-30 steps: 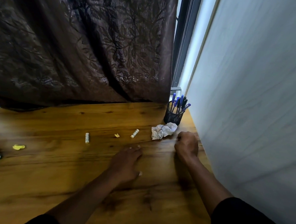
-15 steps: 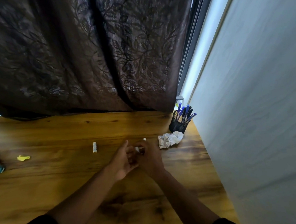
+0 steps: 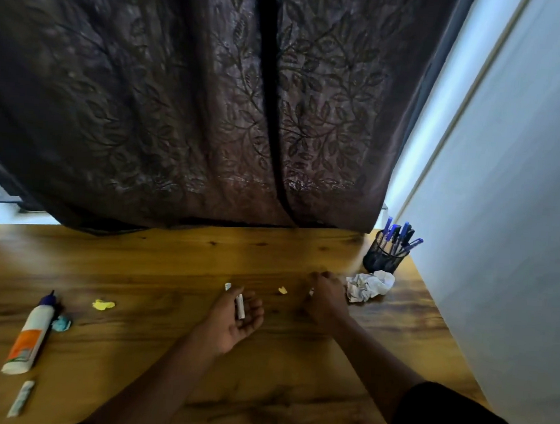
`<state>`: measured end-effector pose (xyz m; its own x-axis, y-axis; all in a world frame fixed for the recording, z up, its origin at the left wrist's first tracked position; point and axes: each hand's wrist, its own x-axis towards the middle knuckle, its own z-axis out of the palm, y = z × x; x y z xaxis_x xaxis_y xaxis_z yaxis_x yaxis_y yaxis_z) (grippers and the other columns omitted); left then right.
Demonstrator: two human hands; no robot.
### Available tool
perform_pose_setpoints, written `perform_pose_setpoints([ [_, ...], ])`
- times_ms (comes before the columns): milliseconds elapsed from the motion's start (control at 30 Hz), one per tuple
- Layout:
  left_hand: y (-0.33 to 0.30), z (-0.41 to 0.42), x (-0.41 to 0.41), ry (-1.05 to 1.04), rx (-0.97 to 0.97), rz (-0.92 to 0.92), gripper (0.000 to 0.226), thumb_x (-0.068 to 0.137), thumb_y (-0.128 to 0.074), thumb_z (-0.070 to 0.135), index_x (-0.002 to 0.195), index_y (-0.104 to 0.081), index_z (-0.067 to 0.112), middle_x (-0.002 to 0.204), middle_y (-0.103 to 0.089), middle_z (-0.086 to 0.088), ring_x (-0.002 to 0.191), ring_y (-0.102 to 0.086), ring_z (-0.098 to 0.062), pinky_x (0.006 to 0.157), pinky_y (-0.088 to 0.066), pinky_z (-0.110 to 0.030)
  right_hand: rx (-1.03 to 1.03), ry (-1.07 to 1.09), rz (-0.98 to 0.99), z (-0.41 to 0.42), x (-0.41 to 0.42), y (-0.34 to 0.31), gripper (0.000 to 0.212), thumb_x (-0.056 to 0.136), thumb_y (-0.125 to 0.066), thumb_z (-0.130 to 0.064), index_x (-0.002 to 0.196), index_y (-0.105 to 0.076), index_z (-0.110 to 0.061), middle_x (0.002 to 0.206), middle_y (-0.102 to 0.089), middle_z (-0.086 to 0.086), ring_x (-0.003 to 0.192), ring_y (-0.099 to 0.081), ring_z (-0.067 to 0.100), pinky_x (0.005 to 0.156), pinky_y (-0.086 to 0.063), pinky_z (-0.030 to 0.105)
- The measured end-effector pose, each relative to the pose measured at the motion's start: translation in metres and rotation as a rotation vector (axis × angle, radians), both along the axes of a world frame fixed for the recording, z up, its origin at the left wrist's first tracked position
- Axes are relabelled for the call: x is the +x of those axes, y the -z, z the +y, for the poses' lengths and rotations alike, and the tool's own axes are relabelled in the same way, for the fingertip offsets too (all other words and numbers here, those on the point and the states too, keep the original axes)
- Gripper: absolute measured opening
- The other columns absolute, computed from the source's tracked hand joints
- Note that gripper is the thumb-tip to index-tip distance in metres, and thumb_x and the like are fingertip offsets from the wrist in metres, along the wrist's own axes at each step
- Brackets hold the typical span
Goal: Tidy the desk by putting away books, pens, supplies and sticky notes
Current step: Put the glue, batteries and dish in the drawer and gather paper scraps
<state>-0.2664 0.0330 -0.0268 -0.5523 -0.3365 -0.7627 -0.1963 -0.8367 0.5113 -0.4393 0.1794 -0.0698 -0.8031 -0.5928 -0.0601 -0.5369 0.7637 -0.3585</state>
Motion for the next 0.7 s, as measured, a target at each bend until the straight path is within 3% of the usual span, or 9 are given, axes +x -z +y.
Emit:
perform_pose_setpoints([
  [167,0.003,-0.019,0.014,0.02,0.006,0.005,0.031,0.103,-0.055,0.033,0.104,-0.066,0.003,0.091,-0.07,-0.017,0.084,-0.066,-0.03,0.081,-0.054,-0.043,-0.064,0.023,0.044,-0.001,-0.002,0.009,0.035,0.083,-0.074,-0.005,0.115,-0.07,-0.017,0.125,-0.064,0.009,0.113,-0.059,0.027,0.093,-0.055,0.041],
  [267,0.007,-0.026,0.018,0.026,0.019,0.016,0.034,0.103,-0.055,0.034,0.104,-0.065,0.002,0.091,-0.07,-0.019,0.086,-0.066,-0.032,0.08,-0.055,-0.045,-0.148,0.026,0.003,-0.012,0.01,-0.005,0.025,0.084,-0.076,-0.012,0.107,-0.071,-0.018,0.117,-0.067,0.003,0.102,-0.062,0.019,0.083,-0.053,0.03],
  [333,0.007,-0.029,0.02,0.025,0.026,0.029,0.037,0.103,-0.054,0.035,0.105,-0.065,0.0,0.093,-0.069,-0.02,0.088,-0.066,-0.034,0.08,-0.055,-0.046,-0.177,-0.062,-0.011,-0.026,0.027,-0.021,0.032,0.081,-0.077,-0.021,0.112,-0.069,-0.023,0.118,-0.068,-0.001,0.099,-0.064,0.015,0.08,-0.054,0.028],
  [433,0.003,-0.032,0.024,0.018,0.039,0.03,0.04,0.104,-0.051,0.037,0.109,-0.064,0.0,0.099,-0.068,-0.022,0.09,-0.065,-0.035,0.079,-0.055,-0.047,-0.19,-0.27,-0.059,-0.051,0.064,-0.041,0.056,0.081,-0.078,-0.027,0.134,-0.059,-0.025,0.126,-0.063,-0.005,0.11,-0.062,0.013,0.084,-0.053,0.025],
  [533,-0.002,-0.04,0.03,0.009,0.03,0.012,0.034,0.103,-0.051,0.032,0.116,-0.064,0.003,0.112,-0.068,-0.022,0.095,-0.064,-0.035,0.078,-0.054,-0.045,-0.192,-0.439,-0.074,-0.076,0.1,-0.045,0.063,0.075,-0.072,-0.043,0.135,-0.052,-0.041,0.122,-0.065,-0.008,0.107,-0.065,0.012,0.082,-0.058,0.029],
  [600,-0.005,-0.046,0.037,0.001,0.038,0.0,0.032,0.105,-0.049,0.028,0.115,-0.065,0.003,0.108,-0.069,-0.02,0.093,-0.064,-0.034,0.073,-0.055,-0.042,-0.165,-0.516,-0.058,-0.085,0.118,-0.044,0.068,0.076,-0.069,-0.042,0.14,-0.046,-0.045,0.127,-0.064,-0.007,0.111,-0.063,0.013,0.086,-0.059,0.033],
  [700,-0.004,-0.059,0.051,-0.001,0.076,0.006,0.038,0.107,-0.045,0.033,0.117,-0.067,0.003,0.093,-0.07,-0.017,0.083,-0.066,-0.034,0.056,-0.058,-0.037,-0.152,-0.57,-0.005,-0.098,0.139,-0.04,0.075,0.08,-0.072,-0.031,0.148,-0.041,-0.037,0.135,-0.061,0.001,0.119,-0.059,0.02,0.096,-0.054,0.036],
])
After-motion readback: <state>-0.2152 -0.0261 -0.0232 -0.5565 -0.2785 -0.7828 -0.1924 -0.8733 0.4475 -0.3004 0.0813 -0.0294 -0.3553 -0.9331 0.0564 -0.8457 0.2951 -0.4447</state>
